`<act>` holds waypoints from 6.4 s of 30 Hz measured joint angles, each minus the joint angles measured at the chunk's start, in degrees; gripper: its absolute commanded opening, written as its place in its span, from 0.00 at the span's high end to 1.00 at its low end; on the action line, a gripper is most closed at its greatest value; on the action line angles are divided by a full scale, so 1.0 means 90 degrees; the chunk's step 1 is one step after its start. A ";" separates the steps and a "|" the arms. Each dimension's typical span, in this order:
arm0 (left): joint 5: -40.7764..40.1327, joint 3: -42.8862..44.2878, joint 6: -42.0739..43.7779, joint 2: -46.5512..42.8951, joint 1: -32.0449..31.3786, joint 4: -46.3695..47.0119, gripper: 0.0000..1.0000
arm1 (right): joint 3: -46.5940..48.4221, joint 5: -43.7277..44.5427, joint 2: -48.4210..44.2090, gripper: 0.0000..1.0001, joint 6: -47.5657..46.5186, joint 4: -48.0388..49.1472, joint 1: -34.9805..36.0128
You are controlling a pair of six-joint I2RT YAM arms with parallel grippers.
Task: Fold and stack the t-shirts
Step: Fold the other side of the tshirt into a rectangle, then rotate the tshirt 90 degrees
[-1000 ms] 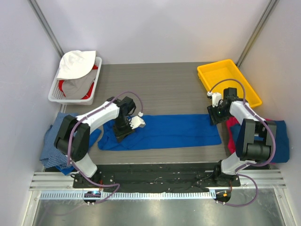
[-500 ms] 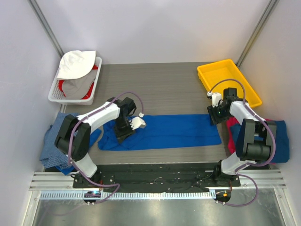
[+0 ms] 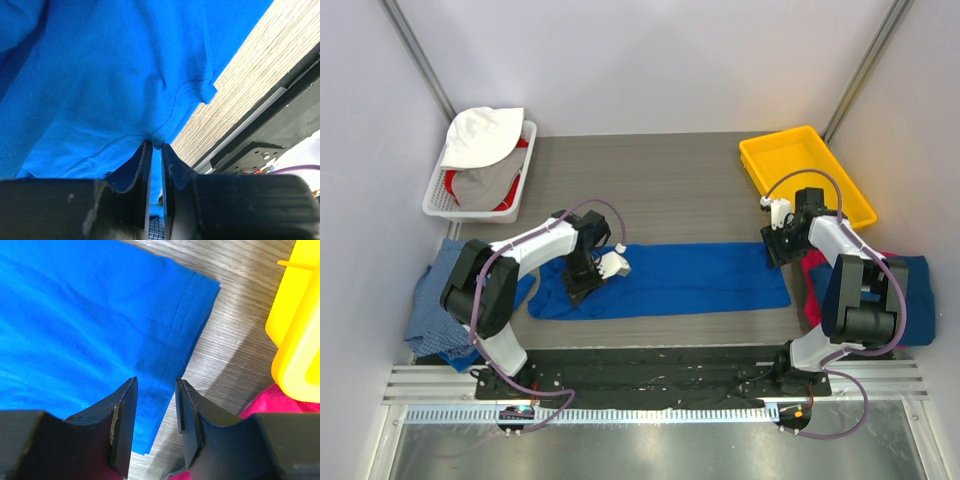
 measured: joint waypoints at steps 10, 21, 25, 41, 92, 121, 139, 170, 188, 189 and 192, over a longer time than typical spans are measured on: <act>-0.0005 0.0000 -0.0027 0.0000 0.0000 0.0022 0.65 | -0.0068 -0.0002 -0.0049 0.57 -0.0005 -0.0010 0.0000; -0.0104 0.0000 -0.0029 0.0002 0.0000 0.0143 0.64 | -0.0080 -0.0007 -0.0049 0.57 -0.0005 -0.0012 0.0000; -0.0129 0.0005 -0.0027 0.0034 0.0000 0.0165 0.71 | -0.0112 -0.0007 -0.0049 0.57 -0.0005 -0.0032 0.0000; -0.0121 0.0189 -0.0075 0.0141 -0.0032 0.0058 0.84 | -0.0141 -0.0012 -0.0049 0.58 -0.0024 -0.0049 0.0000; -0.0913 0.0036 -0.0386 -0.1044 -0.0719 -0.0002 0.31 | -0.0085 0.0129 -0.0690 0.34 -0.0168 -0.0236 0.0000; -0.1511 0.0168 -0.0549 0.0134 0.0085 0.1758 0.03 | 0.0442 0.0304 -0.0170 0.22 -0.0143 -0.0228 0.1270; -0.0952 0.1299 -0.0522 0.1122 0.0554 0.1583 0.00 | 0.0362 0.0602 0.0119 0.22 -0.0143 0.0126 0.1350; -0.1698 0.5447 -0.0515 0.3475 0.1037 0.1498 0.00 | 0.0114 0.0840 -0.0189 0.23 0.0002 0.0291 0.1350; -0.2300 0.4860 -0.0692 0.2380 0.1037 0.2011 0.00 | 0.0265 0.0806 -0.0182 0.22 0.0192 0.0534 0.1559; -0.2322 0.4860 -0.0690 0.2455 0.1037 0.2072 0.00 | 0.0265 0.0809 -0.0182 0.23 0.0192 0.0534 0.1559; -0.2327 0.4911 -0.0692 0.2795 0.1042 0.2208 0.01 | 0.0245 0.0816 -0.0185 0.23 0.0182 0.0544 0.1559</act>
